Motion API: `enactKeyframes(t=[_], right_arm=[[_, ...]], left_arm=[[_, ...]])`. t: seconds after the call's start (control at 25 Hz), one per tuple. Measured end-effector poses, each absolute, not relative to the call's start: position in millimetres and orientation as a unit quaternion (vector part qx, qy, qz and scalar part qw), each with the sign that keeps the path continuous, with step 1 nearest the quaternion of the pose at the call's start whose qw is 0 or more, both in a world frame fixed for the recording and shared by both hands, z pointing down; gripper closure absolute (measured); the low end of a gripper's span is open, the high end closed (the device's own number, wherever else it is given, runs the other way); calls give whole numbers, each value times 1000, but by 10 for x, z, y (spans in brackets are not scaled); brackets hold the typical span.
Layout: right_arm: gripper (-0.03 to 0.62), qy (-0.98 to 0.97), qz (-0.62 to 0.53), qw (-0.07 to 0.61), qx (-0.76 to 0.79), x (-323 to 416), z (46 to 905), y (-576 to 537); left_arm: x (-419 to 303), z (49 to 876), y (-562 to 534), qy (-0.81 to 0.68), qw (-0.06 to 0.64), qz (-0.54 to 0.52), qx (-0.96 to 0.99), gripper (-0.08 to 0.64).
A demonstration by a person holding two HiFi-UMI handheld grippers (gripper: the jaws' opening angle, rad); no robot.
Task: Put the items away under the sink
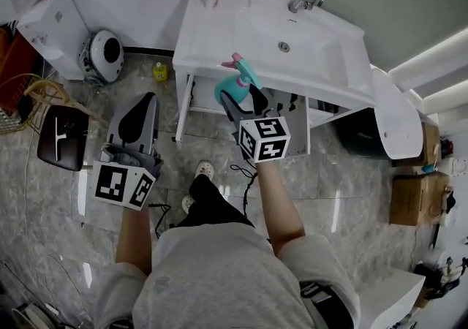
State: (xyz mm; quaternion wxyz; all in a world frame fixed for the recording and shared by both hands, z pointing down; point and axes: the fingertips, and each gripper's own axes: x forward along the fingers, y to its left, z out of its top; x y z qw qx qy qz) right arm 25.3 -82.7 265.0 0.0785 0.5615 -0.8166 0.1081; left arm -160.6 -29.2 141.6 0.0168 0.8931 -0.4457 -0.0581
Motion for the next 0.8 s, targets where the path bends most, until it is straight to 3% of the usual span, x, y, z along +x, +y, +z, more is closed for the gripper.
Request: enactKeyframes(t=[0.8], right_arm=[[275,-833,111,91,535,578,2826,-599]], left_arm=[[-979,1428,-139,-453,11,-57,890,552]])
